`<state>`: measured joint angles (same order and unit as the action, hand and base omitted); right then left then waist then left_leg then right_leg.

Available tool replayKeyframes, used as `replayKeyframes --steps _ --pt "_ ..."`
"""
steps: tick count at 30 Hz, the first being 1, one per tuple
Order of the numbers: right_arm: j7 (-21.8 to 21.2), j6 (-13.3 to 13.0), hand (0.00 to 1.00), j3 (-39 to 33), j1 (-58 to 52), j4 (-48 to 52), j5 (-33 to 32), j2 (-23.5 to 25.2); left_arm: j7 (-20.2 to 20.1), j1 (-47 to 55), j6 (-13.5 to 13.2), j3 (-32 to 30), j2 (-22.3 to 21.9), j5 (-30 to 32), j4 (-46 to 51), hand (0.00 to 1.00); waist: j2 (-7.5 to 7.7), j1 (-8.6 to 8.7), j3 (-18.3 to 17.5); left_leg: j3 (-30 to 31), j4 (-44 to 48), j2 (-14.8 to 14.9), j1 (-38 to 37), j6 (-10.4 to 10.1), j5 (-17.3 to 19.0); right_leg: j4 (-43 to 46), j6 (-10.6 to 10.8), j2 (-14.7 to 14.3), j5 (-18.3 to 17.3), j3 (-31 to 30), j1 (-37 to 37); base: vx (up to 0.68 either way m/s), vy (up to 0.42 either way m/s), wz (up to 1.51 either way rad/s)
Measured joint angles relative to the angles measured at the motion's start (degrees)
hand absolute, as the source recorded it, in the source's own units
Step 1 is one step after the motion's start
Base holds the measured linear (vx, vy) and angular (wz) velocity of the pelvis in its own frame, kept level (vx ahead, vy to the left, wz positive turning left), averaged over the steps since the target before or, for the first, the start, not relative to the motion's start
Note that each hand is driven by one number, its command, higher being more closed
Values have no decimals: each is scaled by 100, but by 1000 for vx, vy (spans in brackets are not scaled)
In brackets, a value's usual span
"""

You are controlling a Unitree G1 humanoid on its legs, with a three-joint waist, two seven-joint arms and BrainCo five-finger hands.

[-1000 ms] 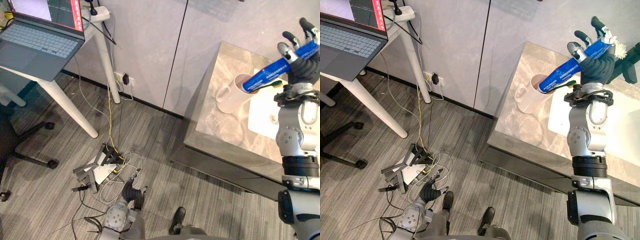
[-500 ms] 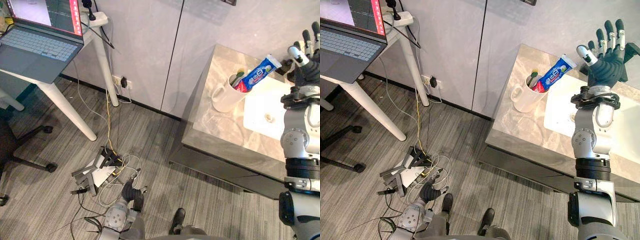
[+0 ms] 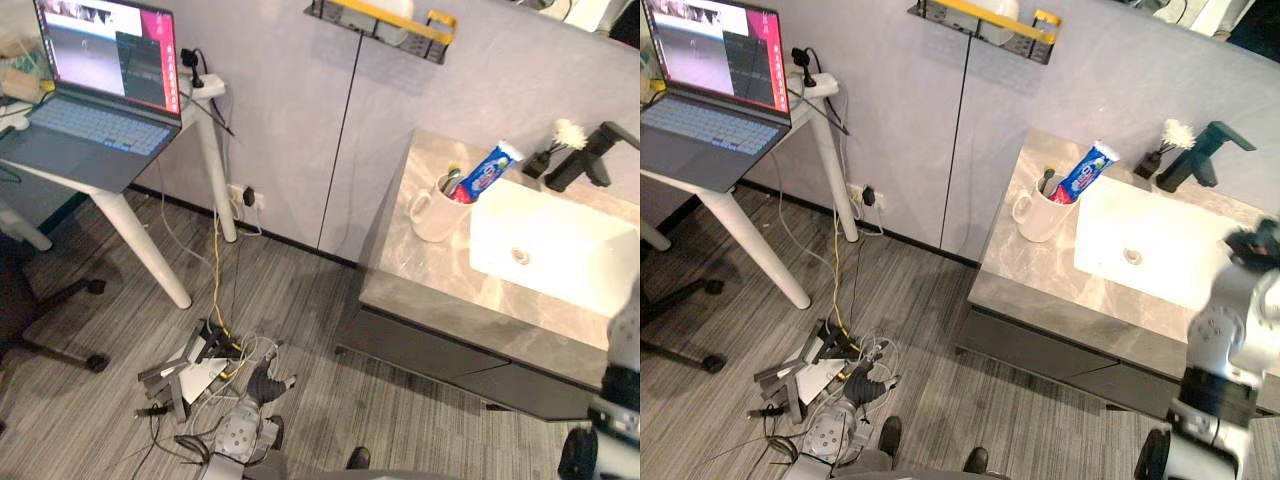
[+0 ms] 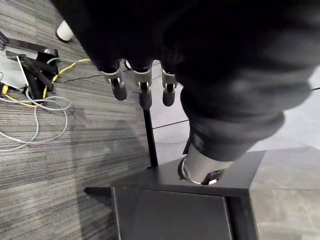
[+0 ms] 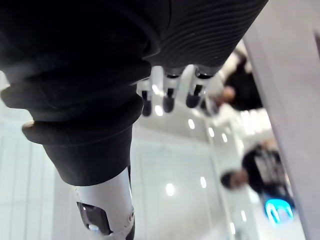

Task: Organize washtable

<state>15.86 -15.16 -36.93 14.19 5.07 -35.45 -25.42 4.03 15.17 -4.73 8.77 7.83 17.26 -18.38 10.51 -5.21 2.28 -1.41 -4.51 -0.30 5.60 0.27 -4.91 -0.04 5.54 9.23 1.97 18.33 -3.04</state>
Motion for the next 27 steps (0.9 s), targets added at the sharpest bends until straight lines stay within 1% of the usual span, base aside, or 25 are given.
replayKeyframes --steps 1,2,4,6,7,8,9,10,11,12,13,14,15,16,18,19,20,22,25,27 --pt "87 3 0 -114 -185 69 202 125 8 4 4 -51 1 30 -68 0 -2 22 -37 -27 -28 0 -32 1 -1 1 -2 1 -5 -19 0 14 11 -17" --pt "188 4 0 -262 -537 172 512 383 45 4 6 -169 -4 73 -208 0 -19 116 -115 -45 -62 -5 -69 4 -2 5 9 4 -21 -55 5 6 5 -19" --pt "197 11 0 -242 -1291 360 892 1018 137 -24 15 -423 -66 139 -429 0 -62 290 -161 -102 -78 4 -181 3 3 55 10 4 -102 -111 21 -5 -4 -15" --pt "135 21 0 57 -2003 441 899 1592 137 -33 36 -536 -132 140 -571 0 -101 338 -194 -108 -81 20 -224 1 6 82 -40 -7 -169 -112 36 -6 -9 -3" --pt "106 30 0 223 -2292 473 897 1772 136 -29 40 -587 -159 140 -601 0 -115 350 -202 -107 -81 27 -234 1 6 82 -41 -12 -171 -110 44 0 0 0" --pt "-55 64 0 560 -2679 487 830 2026 136 4 45 -645 -227 137 -640 0 -140 399 -214 -104 -81 33 -248 1 6 75 -44 -18 -172 -105 67 0 0 0" --pt "-384 178 0 1056 -3193 479 767 2317 122 45 58 -722 -318 136 -774 0 -199 442 -243 -104 -81 37 -263 1 6 66 -44 -18 -172 -105 82 0 0 0" --pt "-779 322 0 1709 -3765 265 680 2554 100 81 73 -734 -370 124 -949 0 -264 442 -250 -116 -79 34 -290 -1 9 66 -41 -14 -171 -118 98 0 0 0" --pt "-859 347 0 1823 -3838 164 681 2580 100 90 73 -734 -381 118 -976 0 -273 441 -244 -121 -79 34 -301 -10 14 58 -40 -13 -171 -120 109 0 0 0" --pt "-1115 489 0 2217 -4032 -428 688 2642 86 121 72 -753 -406 97 -1157 0 -292 444 -230 -133 -79 29 -356 -37 33 17 -33 -12 -163 -119 191 0 0 0" --pt "-1371 677 0 2421 -4081 -1288 845 2685 81 131 75 -801 -439 8 -1370 0 -357 436 -234 -169 -79 29 -379 -45 48 -4 -35 -10 -166 -129 212 0 0 0" --pt "-1453 751 0 2465 -4028 -1799 947 2705 80 139 75 -810 -433 -42 -1478 0 -364 430 -257 -178 -80 29 -380 -42 51 -8 -35 -10 -166 -134 212 0 0 0" --pt "-1510 908 0 2472 -3843 -2876 1173 2733 77 144 71 -844 -410 -119 -1621 0 -372 429 -275 -181 -80 28 -381 -40 53 -7 -38 -8 -169 -134 216 0 0 0" --pt "-1487 1097 0 2424 -3564 -4170 1654 2732 100 108 64 -851 -374 -204 -1776 100 -404 417 -274 -189 -82 26 -389 -40 53 -9 -28 -7 -177 -150 216 0 0 0" --pt "-1480 1183 0 2292 -3396 -5017 1876 2749 105 112 63 -858 -358 -271 -1860 100 -446 414 -269 -183 -86 21 -388 -39 53 -13 -10 -3 -189 -146 221 0 0 0" --pt "-1446 1245 0 2085 -3309 -5650 2091 2794 132 108 60 -860 -360 -308 -1889 100 -488 401 -267 -175 -105 16 -388 -39 53 -27 -1 1 -195 -136 234 -8 8 4" --pt "-1385 1295 0 1734 -3236 -5891 2156 2821 144 110 55 -873 -372 -308 -1898 100 -507 405 -275 -165 -123 8 -399 -38 54 -50 6 6 -198 -117 276 0 10 4" --pt "-1224 1326 0 1692 -3238 -6135 2315 2820 147 103 45 -863 -376 -308 -1916 100 -527 395 -263 -134 -128 6 -425 -35 56 -78 21 3 -208 -83 314 10 2 11" --pt "-1101 1320 0 1749 -3271 -6116 2483 2820 225 61 35 -825 -447 -311 -1862 100 -528 368 -263 -18 -129 -9 -435 -36 55 -90 78 23 -255 106 425 39 -2 29" --pt "-1073 1303 0 2003 -3325 -6041 2497 2744 325 149 40 -681 -504 -398 -1439 100 -531 261 -264 34 -131 -23 -436 -34 59 -120 86 57 -264 199 493 66 19 21"
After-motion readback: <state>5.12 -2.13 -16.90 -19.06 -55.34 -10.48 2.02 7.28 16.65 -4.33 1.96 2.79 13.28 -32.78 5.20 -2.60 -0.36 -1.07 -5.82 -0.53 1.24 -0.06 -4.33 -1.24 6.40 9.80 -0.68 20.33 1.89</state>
